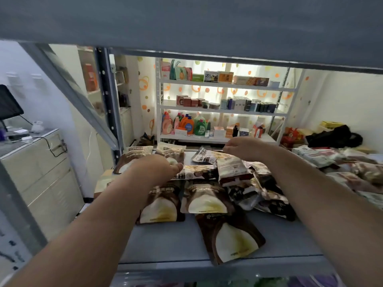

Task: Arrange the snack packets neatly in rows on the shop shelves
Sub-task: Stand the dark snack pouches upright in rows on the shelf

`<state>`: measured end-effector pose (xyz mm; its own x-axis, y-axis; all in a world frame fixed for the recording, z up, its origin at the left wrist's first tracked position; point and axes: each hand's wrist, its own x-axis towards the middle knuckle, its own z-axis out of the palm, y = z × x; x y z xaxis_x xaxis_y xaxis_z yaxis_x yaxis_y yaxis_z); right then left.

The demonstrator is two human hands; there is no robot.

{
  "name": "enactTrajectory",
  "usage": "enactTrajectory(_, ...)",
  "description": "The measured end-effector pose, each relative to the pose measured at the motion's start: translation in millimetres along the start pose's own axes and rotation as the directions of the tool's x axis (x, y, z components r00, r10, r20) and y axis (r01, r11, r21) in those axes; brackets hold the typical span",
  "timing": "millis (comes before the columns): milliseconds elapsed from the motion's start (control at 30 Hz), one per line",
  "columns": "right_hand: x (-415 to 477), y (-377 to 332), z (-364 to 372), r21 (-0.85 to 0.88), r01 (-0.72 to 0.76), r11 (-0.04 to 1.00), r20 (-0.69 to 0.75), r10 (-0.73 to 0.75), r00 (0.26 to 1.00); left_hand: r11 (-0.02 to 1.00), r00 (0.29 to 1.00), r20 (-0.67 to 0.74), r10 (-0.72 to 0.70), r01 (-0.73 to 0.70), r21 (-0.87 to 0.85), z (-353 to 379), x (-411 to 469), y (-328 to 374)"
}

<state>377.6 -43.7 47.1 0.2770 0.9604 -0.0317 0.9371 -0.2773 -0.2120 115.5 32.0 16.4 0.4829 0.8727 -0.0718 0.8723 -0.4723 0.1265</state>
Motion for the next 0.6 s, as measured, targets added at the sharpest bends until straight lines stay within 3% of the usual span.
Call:
enactTrajectory(167, 15.6, 11.1, -1.9, 0.014, 0.095, 0.995, 0.187, -0.096, 0.978, 0.993, 0.995, 0.063, -0.078, 0.083, -0.082, -1.1, 24.9, 8.0)
enactTrajectory(267, 24.4, 18.4, -4.8, 0.005, 0.151, 0.989, 0.212, -0.149, 0.966, 0.979, 0.990, 0.087, -0.109, 0.122, -0.164, 0.8, 29.9, 5.7)
enactTrajectory(400, 45.6, 25.8, -0.2, 0.009, 0.141, 0.990, 0.120, -0.141, 0.983, 0.968, 0.979, 0.132, -0.154, 0.176, -0.176, -0.2, 35.4, 7.1)
enactTrajectory(533, 63.5, 28.9, 7.7, -0.138, 0.133, 0.981, 0.245, -0.096, 0.965, 0.943, 0.980, 0.125, -0.158, 0.187, -0.274, -3.3, 33.5, 7.4)
enactTrajectory(600, 68.9, 27.6, 8.3, -0.162, 0.159, 0.974, 0.270, -0.111, 0.956, 0.887, 0.982, 0.120, -0.144, 0.181, -0.424, -5.0, 32.0, 7.1)
